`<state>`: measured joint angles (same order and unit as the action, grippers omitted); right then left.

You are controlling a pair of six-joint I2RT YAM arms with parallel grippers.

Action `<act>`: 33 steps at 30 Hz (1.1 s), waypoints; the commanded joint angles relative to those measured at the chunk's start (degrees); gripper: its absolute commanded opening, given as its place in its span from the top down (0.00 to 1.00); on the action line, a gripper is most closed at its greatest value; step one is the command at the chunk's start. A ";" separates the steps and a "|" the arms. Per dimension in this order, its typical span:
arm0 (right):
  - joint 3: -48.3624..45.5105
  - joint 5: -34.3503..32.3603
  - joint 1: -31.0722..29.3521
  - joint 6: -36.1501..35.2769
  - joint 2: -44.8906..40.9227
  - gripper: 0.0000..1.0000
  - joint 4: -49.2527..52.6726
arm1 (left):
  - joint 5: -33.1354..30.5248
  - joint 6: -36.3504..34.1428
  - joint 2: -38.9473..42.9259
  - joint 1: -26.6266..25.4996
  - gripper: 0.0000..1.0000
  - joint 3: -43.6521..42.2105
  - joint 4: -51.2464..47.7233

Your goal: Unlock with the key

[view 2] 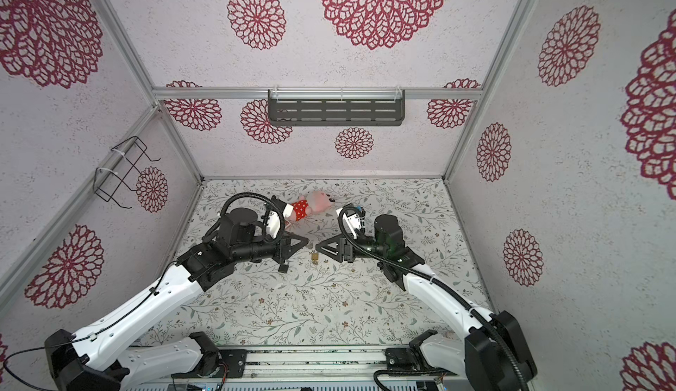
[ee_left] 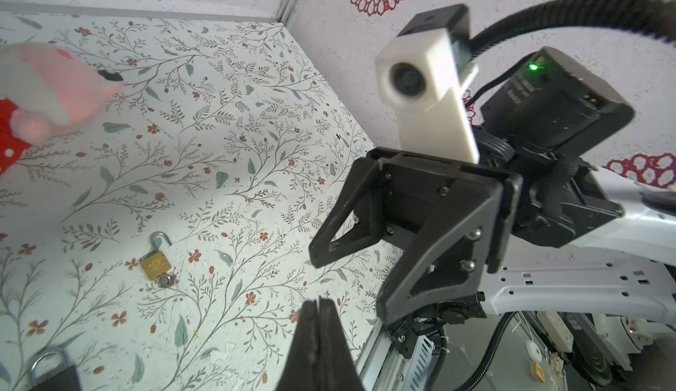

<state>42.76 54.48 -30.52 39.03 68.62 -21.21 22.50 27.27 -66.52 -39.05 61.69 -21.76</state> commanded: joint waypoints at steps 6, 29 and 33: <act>1.63 6.12 0.10 1.64 1.78 0.58 -8.39 | 3.73 -4.03 -3.46 0.38 1.00 3.27 -1.30; 2.44 8.23 0.10 2.90 3.50 0.91 -10.07 | 6.85 -4.63 -4.41 0.41 1.00 4.94 -1.59; 1.81 7.97 0.11 3.19 2.94 0.99 -10.25 | 5.87 -5.24 -4.16 0.53 1.00 5.43 -2.40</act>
<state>43.18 62.17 -30.52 41.78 72.31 -28.73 28.86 23.62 -70.76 -38.72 65.65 -23.55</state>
